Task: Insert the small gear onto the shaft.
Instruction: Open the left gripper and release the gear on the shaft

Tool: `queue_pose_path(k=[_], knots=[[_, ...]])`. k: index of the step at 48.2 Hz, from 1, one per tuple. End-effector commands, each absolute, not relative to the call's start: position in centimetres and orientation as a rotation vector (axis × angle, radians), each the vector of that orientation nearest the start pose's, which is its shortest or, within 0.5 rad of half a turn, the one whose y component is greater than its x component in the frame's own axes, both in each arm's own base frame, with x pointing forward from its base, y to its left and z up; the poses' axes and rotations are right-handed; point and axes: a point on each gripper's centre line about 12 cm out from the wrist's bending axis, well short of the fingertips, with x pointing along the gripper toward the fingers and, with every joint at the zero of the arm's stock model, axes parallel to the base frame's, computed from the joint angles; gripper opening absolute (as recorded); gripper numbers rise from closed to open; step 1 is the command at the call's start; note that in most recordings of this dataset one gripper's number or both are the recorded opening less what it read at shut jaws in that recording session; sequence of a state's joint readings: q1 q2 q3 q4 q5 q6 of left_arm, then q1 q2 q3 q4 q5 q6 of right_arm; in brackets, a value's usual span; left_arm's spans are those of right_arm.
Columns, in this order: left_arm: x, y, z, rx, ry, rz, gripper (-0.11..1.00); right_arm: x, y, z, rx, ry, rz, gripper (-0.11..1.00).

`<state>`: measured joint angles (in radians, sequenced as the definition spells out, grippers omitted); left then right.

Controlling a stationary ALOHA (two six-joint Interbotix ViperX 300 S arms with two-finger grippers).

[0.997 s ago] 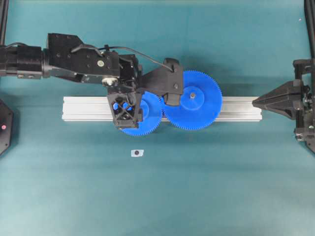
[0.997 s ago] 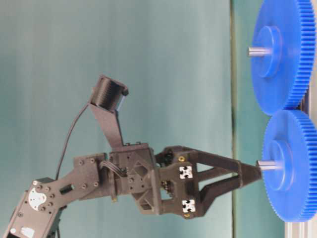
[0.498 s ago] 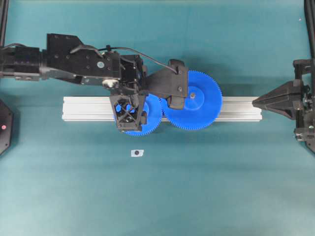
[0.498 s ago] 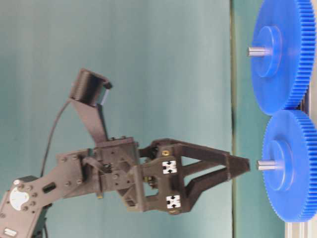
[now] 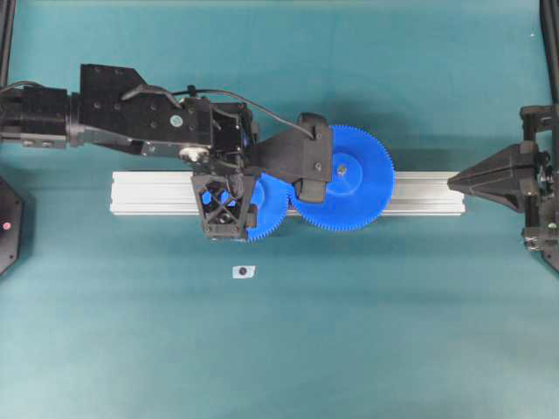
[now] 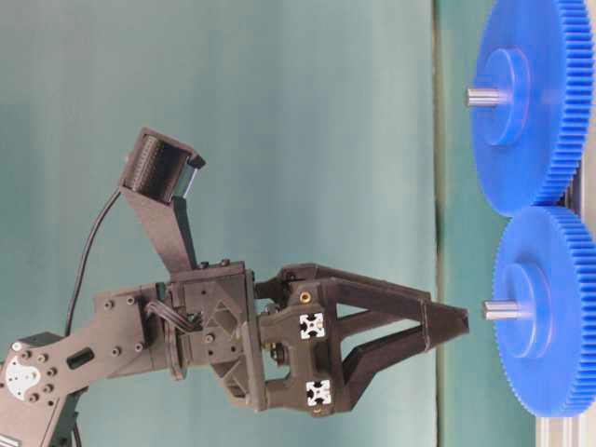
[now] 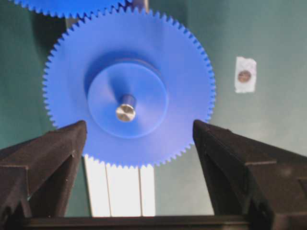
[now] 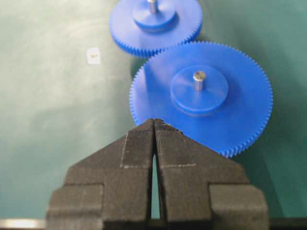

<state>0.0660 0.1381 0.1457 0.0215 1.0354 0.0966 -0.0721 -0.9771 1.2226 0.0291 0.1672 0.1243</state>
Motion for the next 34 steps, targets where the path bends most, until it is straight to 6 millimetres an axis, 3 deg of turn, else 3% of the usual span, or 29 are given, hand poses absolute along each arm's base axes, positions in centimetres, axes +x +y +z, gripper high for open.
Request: queue_pose_path(k=[1,34], knots=[[41.7,2.9,24.7,0.069,1.249,0.006,0.84,18.5,-1.3,22.7,0.179,0.397,-0.101,0.02],[40.9,2.7,27.8,0.034,1.194,0.034,0.84,18.6,-1.3,22.9,0.179,0.387,-0.100,0.02]])
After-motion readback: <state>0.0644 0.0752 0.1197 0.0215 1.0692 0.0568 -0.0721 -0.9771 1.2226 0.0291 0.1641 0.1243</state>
